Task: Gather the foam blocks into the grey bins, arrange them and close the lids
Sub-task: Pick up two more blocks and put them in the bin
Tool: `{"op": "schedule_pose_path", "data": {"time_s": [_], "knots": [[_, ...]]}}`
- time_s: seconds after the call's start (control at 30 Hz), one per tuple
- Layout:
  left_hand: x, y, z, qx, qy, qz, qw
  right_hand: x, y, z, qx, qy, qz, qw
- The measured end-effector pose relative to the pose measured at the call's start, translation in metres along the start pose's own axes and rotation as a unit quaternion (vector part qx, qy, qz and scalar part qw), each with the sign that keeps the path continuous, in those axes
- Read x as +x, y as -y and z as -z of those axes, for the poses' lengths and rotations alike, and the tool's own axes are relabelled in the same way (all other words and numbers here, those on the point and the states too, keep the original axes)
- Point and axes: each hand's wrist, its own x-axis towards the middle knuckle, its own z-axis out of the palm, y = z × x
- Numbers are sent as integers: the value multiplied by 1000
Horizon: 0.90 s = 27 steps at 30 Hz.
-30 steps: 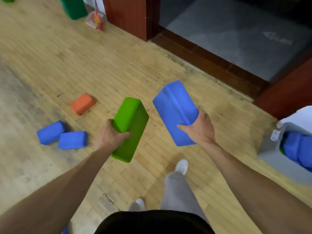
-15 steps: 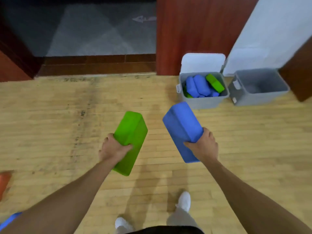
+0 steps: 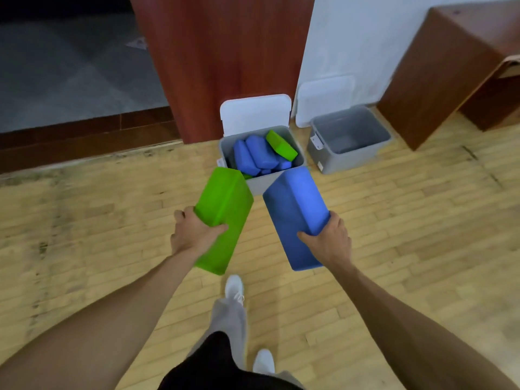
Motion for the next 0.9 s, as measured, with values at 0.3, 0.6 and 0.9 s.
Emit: {"op": "schedule_pose_path", "data": {"time_s": [0.3, 0.6, 0.9], "knots": [[180, -69, -23, -49, 52, 84, 994, 172, 73, -28, -86, 38, -53, 994], [343, -192, -10, -90, 38, 84, 992, 328, 160, -33, -26, 50, -88, 995], [499, -246, -57, 6, 143, 137, 980, 505, 160, -68, 37, 103, -196, 974]]}}
